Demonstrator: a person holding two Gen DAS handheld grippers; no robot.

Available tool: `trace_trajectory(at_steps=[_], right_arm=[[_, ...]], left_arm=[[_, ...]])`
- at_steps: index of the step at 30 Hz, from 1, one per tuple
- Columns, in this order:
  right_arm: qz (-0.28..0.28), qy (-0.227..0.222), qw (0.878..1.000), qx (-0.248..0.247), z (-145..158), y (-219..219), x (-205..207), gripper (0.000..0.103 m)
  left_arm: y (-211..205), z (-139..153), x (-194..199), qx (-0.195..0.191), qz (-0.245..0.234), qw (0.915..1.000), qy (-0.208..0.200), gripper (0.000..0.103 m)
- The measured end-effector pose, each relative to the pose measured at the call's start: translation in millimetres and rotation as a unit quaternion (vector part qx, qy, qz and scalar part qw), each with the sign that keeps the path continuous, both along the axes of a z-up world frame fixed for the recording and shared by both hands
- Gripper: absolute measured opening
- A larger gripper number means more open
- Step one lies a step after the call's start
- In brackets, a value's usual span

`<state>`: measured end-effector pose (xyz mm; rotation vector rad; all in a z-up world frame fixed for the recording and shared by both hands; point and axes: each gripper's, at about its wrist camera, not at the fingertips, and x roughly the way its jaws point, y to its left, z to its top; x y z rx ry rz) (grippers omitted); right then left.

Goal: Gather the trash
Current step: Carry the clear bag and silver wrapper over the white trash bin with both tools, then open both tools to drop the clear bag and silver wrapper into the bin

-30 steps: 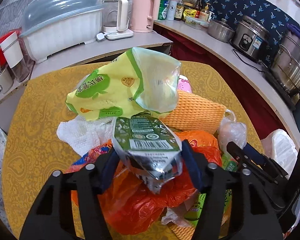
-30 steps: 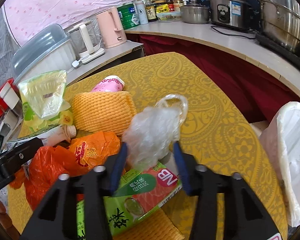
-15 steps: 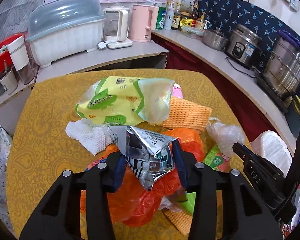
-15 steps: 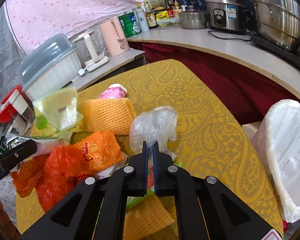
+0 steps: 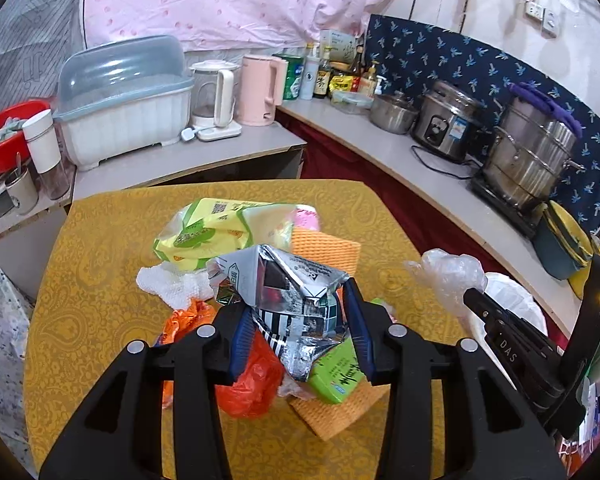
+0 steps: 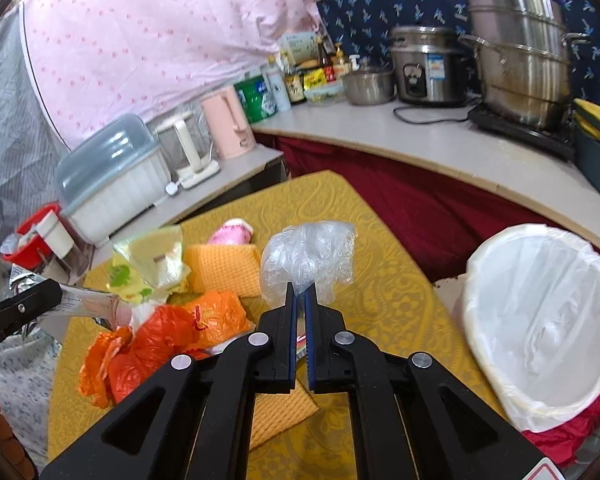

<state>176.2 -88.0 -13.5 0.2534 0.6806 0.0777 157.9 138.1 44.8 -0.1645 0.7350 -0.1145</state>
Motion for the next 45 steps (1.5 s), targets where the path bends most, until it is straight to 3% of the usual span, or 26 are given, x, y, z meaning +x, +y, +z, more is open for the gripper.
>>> trace_trajectory(at_steps=[7,14,21,29,39,42,45], right_arm=[[-0.029,-0.031,0.999,0.003,26.9,-32.5,-27.6,0.004],[-0.078,-0.038,0.996,0.007,31.6,-83.7,-52.7,0.003],[-0.144,-0.025,0.989,0.018,12.2,-152.6,-78.5,0.004],[-0.195,0.005,0.980,0.029,-26.2,-214.5,-88.5,0.003],[-0.215,0.036,0.974,0.053,-65.9,-245.1,-80.0,0.004],[-0.211,0.042,0.975,0.053,-71.9,-245.4,-75.2,0.004],[-0.207,0.046,0.976,0.056,-75.1,-243.8,-70.7,0.011]], left_arm=[[-39.3,21.7,-14.5,-0.004,-0.046,0.9987,-0.019,0.040],[-104.4,29.8,-16.3,-0.020,-0.132,0.9909,-0.017,0.040],[-182.7,17.7,-16.8,-0.031,-0.233,0.9719,-0.015,0.040],[-268.2,-21.7,-8.8,-0.037,-0.316,0.9478,0.015,0.040],[-325.7,-72.4,14.3,-0.037,-0.348,0.9345,0.066,0.040],[-331.1,-78.5,20.7,-0.036,-0.342,0.9365,0.069,0.041],[-333.2,-77.7,24.2,-0.030,-0.334,0.9397,0.065,0.052]])
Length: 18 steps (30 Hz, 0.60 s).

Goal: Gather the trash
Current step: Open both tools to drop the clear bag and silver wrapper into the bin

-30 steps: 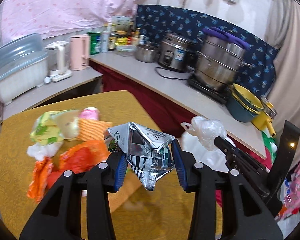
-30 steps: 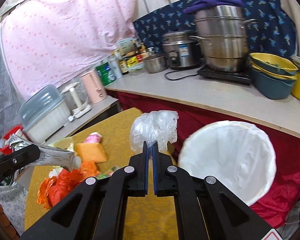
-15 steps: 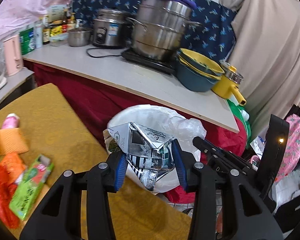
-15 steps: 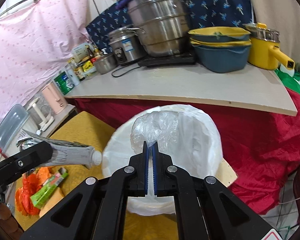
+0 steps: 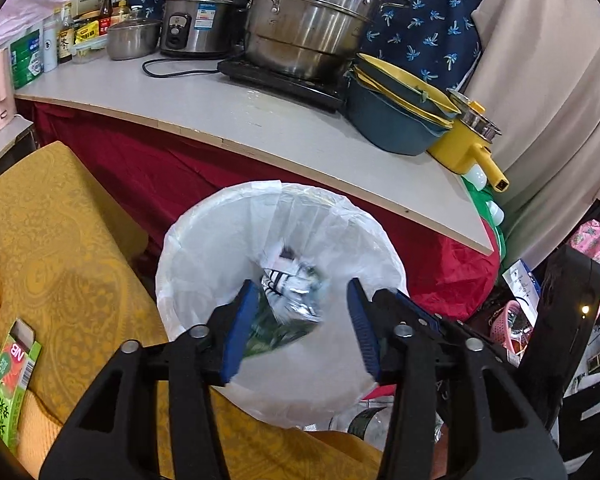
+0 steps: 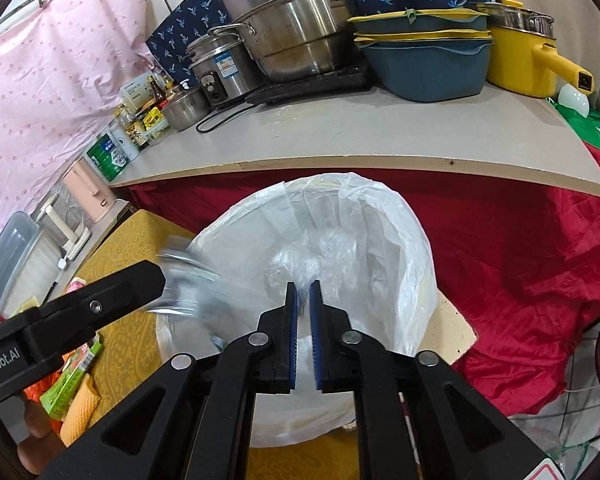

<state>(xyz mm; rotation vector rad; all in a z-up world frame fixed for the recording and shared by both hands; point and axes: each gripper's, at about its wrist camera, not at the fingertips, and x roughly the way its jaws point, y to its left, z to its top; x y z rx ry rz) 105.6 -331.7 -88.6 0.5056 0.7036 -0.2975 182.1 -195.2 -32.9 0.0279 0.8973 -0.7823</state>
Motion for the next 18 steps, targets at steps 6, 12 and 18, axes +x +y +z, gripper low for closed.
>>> trace_trajectory(at_steps=[6,12,18], right_arm=[[-0.005,-0.009,1.000,-0.001,6.6,5.4,2.6,0.030],[-0.003,-0.018,1.000,-0.011,21.5,14.6,0.7,0.037],[0.009,-0.029,0.999,-0.023,40.3,33.5,-0.3,0.045]], left_arm=[[8.5,9.3,1.1,0.006,0.022,0.9995,-0.022,0.067],[26.6,21.3,1.4,0.012,0.055,0.9975,-0.042,0.069],[57.0,38.4,-1.7,0.013,0.093,0.9935,-0.064,0.070]])
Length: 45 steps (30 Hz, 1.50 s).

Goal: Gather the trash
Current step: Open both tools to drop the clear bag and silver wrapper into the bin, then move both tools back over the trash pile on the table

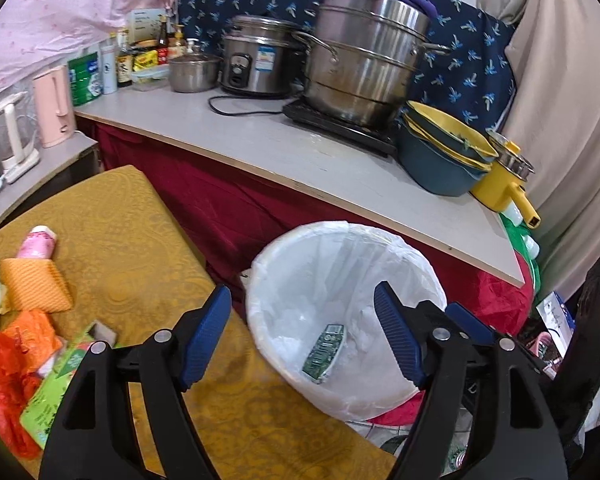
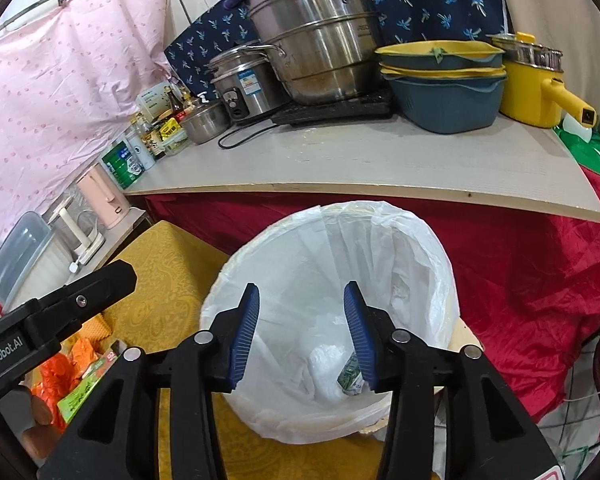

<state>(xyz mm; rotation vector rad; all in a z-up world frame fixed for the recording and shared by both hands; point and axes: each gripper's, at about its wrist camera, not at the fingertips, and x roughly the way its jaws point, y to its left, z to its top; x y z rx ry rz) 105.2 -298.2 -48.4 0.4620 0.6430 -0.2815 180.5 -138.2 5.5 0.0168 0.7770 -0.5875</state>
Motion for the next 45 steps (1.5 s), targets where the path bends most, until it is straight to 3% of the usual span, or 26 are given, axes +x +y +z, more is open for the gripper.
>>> trace_trajectory(at_steps=[15,24,39,45], right_arm=[[0.071,-0.019,0.997,-0.040,43.3,91.3,4.0,0.055],[0.126,-0.024,0.990,-0.061,57.6,155.1,5.1,0.063],[0.205,0.014,0.977,-0.056,26.2,253.6,19.2,0.065],[0.229,0.036,0.971,-0.054,5.7,282.4,21.4,0.065]], left_arm=[[112.6,28.5,-17.9,0.004,0.104,0.9940,-0.034,0.076],[191.2,24.2,-28.8,0.037,0.186,0.9812,-0.035,0.076],[321.6,-18.3,-45.4,0.104,0.300,0.9482,-0.012,0.081],[355.0,-42.0,-55.7,0.118,0.302,0.9458,0.001,0.081]])
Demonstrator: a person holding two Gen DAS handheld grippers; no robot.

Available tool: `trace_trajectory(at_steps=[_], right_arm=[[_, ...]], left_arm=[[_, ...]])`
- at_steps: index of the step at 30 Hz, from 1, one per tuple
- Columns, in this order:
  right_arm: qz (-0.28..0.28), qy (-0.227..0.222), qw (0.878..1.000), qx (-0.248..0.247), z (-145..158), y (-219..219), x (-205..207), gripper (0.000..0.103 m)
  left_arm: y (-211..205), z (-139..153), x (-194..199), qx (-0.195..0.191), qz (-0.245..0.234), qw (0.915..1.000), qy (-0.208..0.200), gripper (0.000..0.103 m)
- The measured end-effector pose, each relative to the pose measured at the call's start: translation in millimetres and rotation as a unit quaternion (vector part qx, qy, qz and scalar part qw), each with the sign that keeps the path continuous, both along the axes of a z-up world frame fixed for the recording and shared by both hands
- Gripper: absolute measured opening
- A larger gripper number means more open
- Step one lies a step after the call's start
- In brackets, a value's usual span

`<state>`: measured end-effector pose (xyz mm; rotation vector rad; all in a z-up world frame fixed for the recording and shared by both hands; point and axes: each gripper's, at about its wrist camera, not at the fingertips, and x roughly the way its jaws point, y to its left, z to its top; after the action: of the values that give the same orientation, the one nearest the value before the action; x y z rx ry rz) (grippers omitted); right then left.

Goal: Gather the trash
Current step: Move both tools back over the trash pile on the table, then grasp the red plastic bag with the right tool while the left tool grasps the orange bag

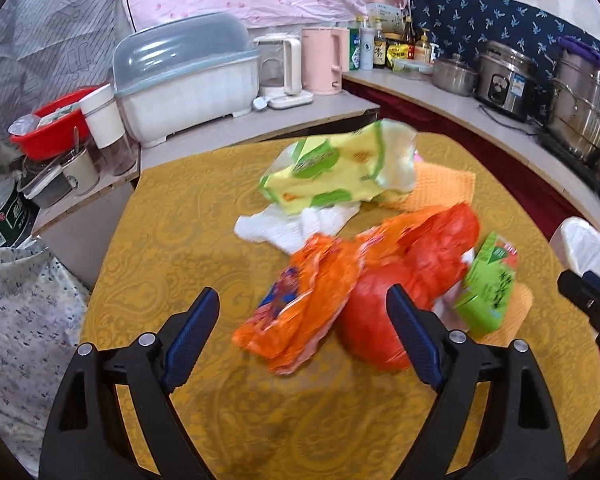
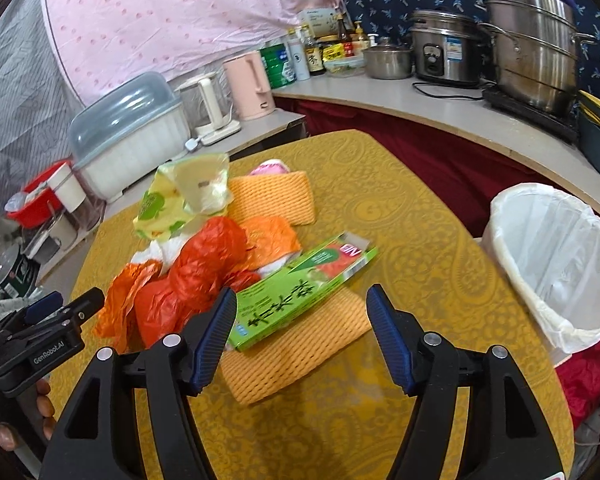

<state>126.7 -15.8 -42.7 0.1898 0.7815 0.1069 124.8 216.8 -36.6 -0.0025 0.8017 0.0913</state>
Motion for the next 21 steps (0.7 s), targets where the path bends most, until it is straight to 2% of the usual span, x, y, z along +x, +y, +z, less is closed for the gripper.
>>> trace_trajectory(at_steps=[9,17,21], right_arm=[[0.020,0.017,1.000,-0.001,-11.6,24.2,10.4,0.065],[0.044,0.017,0.999,-0.003,-11.2,50.1,25.8,0.065],[0.051,0.015,0.999,0.003,-9.3,63.0,40.1,0.065]], left_arm=[[23.7,-32.9,4.9,-0.009,-0.002,0.9996,0.028,0.081],[32.9,-52.7,19.5,-0.054,-0.012,0.9972,0.050,0.079],[31.4,-57.3,23.8,-0.074,-0.031,0.9946,0.066,0.048]])
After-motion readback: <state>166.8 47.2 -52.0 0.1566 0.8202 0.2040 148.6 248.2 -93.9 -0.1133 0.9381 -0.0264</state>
